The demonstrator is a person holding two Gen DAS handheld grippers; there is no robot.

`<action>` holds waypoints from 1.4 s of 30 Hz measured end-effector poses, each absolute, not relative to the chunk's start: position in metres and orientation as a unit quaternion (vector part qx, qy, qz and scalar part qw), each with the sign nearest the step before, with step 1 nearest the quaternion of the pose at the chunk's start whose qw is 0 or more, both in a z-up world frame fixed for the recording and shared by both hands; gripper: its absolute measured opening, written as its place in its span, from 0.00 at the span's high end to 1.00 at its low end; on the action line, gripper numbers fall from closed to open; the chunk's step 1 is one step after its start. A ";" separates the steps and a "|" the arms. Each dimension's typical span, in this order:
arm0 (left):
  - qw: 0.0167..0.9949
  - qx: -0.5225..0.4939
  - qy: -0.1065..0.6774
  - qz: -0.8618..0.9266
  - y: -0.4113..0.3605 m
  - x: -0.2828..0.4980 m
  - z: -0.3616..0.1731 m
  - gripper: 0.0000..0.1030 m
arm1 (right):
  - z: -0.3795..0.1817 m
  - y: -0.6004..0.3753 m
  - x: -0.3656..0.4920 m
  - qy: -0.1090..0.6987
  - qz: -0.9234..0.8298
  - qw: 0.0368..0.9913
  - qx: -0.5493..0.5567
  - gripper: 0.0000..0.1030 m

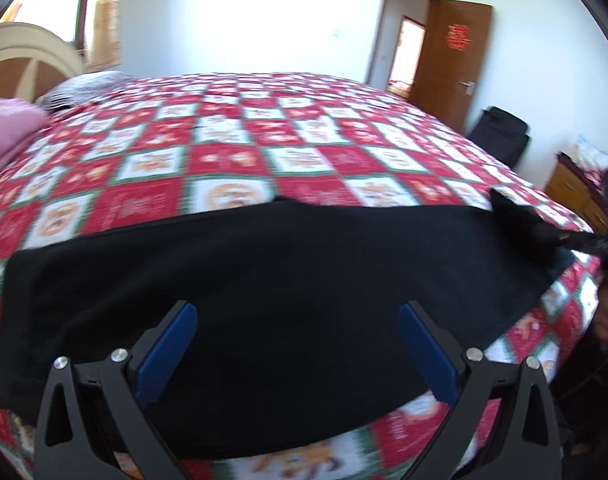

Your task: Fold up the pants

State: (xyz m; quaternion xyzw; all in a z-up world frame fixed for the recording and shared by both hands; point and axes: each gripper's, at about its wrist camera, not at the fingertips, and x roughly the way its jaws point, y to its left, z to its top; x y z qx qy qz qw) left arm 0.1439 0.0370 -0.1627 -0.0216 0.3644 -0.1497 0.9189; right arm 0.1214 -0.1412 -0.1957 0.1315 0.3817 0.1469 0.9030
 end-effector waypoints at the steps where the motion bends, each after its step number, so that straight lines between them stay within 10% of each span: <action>1: 0.918 -0.019 0.364 -0.158 0.031 0.145 -0.161 0.01 | -0.199 -0.138 0.122 0.384 0.148 0.902 0.128 0.89; 11: 0.890 -0.045 0.375 -0.256 -0.031 0.167 -0.148 0.01 | -0.230 -0.112 0.137 0.437 0.176 0.878 0.086 0.87; 14: 0.876 -0.048 0.389 -0.281 -0.054 0.175 -0.148 0.01 | -0.219 -0.118 0.129 0.445 0.193 0.871 0.083 0.65; 32: 0.834 -0.041 0.448 -0.318 -0.165 0.201 -0.164 0.19 | -0.197 -0.226 0.093 0.298 0.098 0.927 0.207 0.53; 35: 0.837 -0.031 0.447 -0.313 -0.173 0.201 -0.165 0.46 | -0.201 -0.232 0.095 0.298 0.096 0.922 0.229 0.51; 37: 0.839 -0.026 0.447 -0.308 -0.174 0.200 -0.167 0.82 | -0.202 -0.235 0.093 0.293 0.089 0.923 0.233 0.49; 42: 0.838 -0.069 0.445 -0.307 -0.156 0.201 -0.161 0.87 | -0.202 -0.246 0.089 0.272 0.071 0.929 0.243 0.47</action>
